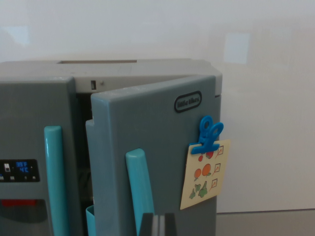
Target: Close fridge door
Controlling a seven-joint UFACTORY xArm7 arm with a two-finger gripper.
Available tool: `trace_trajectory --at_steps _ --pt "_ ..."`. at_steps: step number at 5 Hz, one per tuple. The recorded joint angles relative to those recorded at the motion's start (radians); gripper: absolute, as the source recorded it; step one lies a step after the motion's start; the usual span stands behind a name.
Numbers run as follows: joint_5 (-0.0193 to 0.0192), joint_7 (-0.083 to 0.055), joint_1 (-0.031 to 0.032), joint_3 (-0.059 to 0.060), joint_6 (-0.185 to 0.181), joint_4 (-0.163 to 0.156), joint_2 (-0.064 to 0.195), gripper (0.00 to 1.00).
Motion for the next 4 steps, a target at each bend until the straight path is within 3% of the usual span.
trace_trajectory --at_steps 4 --pt "0.0 0.0 0.0 -0.006 0.0 0.0 0.014 1.0"
